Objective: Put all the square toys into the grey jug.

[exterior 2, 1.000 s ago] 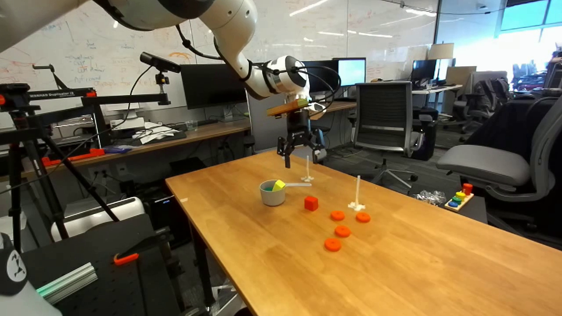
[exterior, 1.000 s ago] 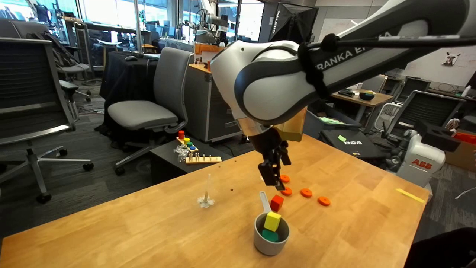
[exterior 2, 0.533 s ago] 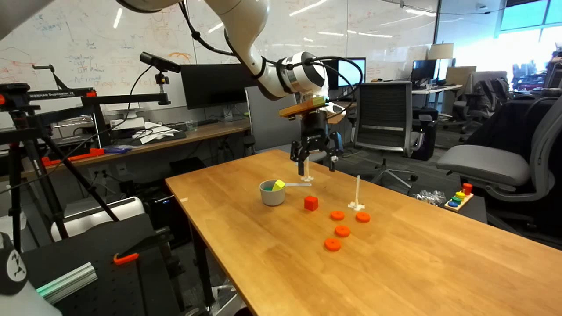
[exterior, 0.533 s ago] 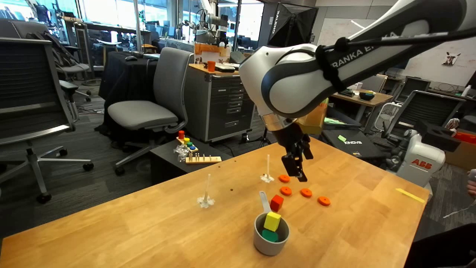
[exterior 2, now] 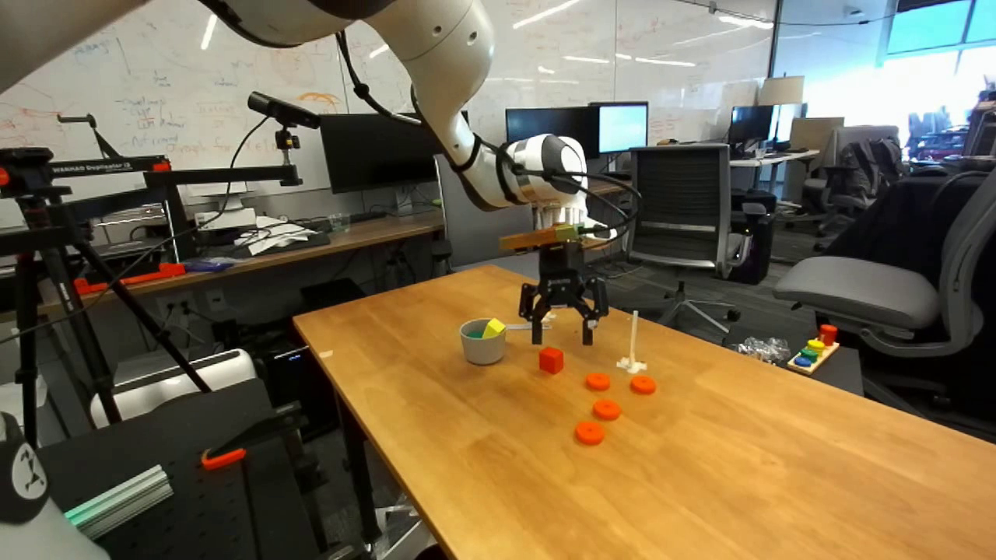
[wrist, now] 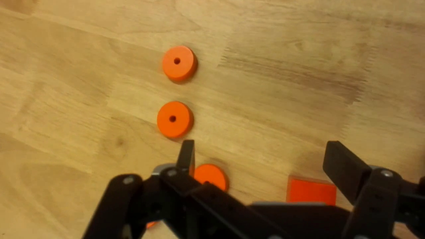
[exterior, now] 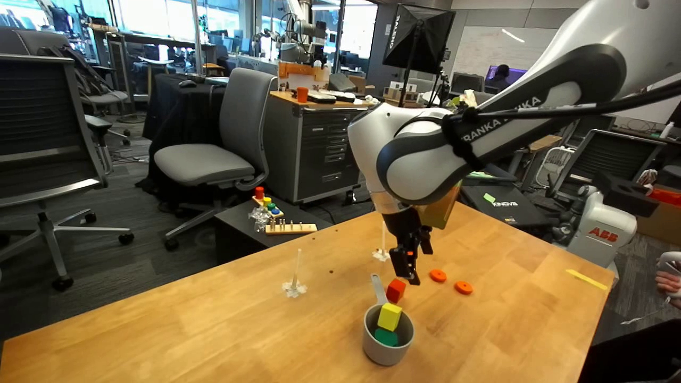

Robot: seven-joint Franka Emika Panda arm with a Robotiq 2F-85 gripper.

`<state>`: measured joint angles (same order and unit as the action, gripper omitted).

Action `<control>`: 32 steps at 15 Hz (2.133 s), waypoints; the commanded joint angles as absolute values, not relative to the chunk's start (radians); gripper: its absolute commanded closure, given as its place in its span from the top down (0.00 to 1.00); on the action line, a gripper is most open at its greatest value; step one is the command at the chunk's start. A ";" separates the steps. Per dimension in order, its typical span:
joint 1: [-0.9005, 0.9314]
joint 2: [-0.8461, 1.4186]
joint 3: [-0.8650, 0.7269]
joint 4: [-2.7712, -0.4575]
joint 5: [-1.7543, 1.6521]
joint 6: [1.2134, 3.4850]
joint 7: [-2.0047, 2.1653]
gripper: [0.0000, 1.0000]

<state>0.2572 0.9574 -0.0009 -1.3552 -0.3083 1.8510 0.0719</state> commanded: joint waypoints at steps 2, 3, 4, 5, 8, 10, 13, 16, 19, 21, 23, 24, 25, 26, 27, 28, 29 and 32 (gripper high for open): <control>0.251 1.004 0.033 -1.316 -0.258 1.920 0.076 1.00; 0.256 1.008 0.037 -1.316 -0.256 1.940 0.074 1.00; 0.261 1.011 0.041 -1.314 -0.255 1.955 0.074 1.00; 0.266 1.012 0.045 -1.314 -0.257 1.969 0.073 1.00; 0.279 1.012 0.046 -1.312 -0.261 1.994 0.074 1.00; 0.278 1.016 0.049 -1.312 -0.255 2.002 0.068 1.00; 0.269 1.018 0.054 -1.313 -0.237 1.991 0.062 1.00; 0.263 1.014 0.050 -1.326 -0.224 1.995 0.069 1.00; 0.255 1.019 0.048 -1.322 -0.220 1.994 0.066 1.00; 0.252 1.024 0.047 -1.316 -0.221 1.992 0.065 1.00; 0.249 1.029 0.045 -1.313 -0.221 1.993 0.066 0.74; 0.245 1.033 0.047 -1.311 -0.218 1.993 0.063 0.68; 0.242 1.035 0.047 -1.311 -0.218 1.994 0.062 0.58; 0.240 1.037 0.047 -1.311 -0.216 1.995 0.061 0.51; 0.238 1.038 0.047 -1.310 -0.216 1.994 0.061 0.42; 0.236 1.039 0.048 -1.310 -0.214 1.995 0.061 0.35; 0.235 1.039 0.048 -1.311 -0.213 1.995 0.061 0.28; 0.234 1.025 0.047 -1.319 -0.206 1.991 0.064 0.13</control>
<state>0.2393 1.0262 0.0446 -1.3361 -0.2311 1.9941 0.0718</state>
